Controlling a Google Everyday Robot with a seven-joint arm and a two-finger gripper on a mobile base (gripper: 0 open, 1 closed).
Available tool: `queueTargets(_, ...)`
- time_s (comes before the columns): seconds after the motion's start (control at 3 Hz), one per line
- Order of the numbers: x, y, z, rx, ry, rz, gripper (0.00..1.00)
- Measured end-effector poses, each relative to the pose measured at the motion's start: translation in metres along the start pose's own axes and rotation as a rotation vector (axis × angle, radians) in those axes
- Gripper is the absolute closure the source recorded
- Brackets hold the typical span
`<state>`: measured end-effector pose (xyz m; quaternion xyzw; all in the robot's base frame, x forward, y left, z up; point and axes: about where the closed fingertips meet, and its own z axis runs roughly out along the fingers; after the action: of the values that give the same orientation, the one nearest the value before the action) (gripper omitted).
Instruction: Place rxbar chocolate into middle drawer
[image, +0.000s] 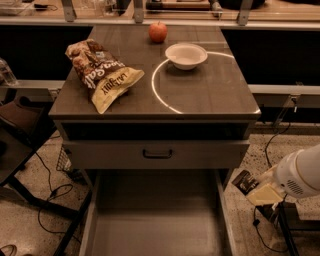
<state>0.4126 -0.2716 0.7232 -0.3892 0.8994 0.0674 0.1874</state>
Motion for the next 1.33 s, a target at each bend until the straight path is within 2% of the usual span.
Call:
queueTargets(0.33, 0.017, 0.035, 0.056, -0.050, 0.012, 0.003, 1.00)
queueTargets(0.67, 0.044, 0.081, 0.133, -0.143, 0.022, 0.013, 1.00)
queueTargets(1.0, 0.059, 0.116, 0.206, -0.230, 0.009, 0.030, 1.00)
queueTargets(1.33, 0.056, 0.136, 0.262, -0.304, -0.046, 0.065, 1.00)
